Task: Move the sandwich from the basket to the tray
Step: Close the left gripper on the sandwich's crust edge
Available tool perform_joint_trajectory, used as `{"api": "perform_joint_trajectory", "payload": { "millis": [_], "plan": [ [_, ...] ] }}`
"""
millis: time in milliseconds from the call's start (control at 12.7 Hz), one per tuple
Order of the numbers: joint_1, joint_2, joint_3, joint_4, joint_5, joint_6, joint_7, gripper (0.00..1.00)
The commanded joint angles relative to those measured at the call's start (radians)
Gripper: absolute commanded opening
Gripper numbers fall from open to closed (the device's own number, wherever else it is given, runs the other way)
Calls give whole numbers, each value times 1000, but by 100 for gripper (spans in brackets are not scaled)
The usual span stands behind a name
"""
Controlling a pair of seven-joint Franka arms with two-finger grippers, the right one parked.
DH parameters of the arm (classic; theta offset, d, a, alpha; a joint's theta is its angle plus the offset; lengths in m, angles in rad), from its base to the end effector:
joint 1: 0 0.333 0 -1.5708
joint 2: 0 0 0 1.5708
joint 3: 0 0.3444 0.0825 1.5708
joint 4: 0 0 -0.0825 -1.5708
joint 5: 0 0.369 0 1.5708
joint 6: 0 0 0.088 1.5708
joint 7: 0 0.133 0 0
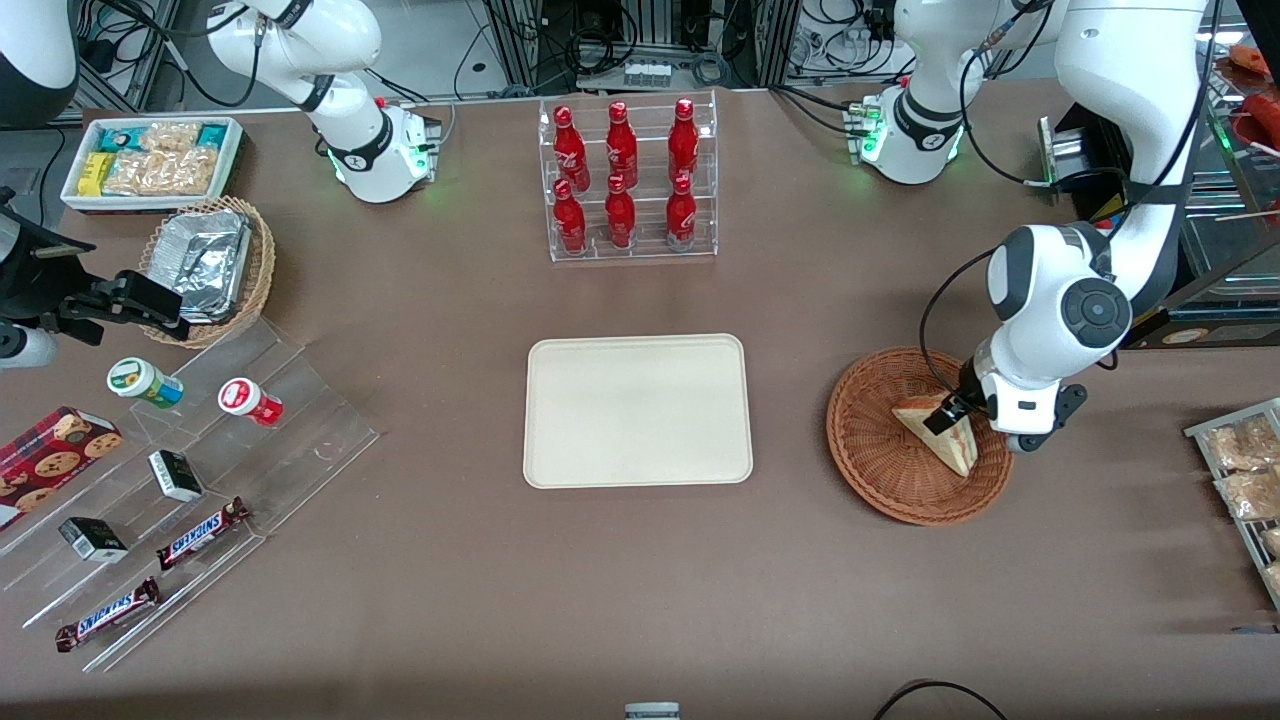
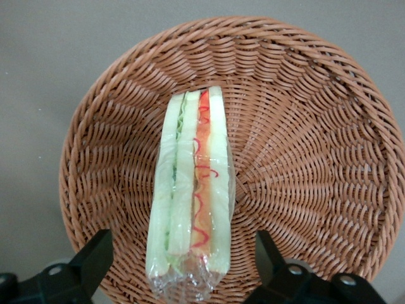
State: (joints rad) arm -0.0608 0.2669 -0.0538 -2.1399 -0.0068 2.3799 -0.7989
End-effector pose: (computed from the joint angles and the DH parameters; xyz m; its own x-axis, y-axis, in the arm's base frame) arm 0.5598 -0.0642 0.2899 0.7702 0.6371 -0.0320 0.6372 -0.7707 -0.0060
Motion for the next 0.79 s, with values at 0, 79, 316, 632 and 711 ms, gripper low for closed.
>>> {"api": "perform_joint_trajectory", "payload": {
  "millis": [0,79,316,632,711],
  "plan": [
    [-7,17,2,3,-9,25,-14,72],
    [-7,17,2,2,-9,25,-14,53],
    [-7,14,2,0,-7,22,-14,13],
    [-7,3,2,3,-4,9,0,0],
    [-7,-9,2,5,4,-11,6,0]
  ]
}}
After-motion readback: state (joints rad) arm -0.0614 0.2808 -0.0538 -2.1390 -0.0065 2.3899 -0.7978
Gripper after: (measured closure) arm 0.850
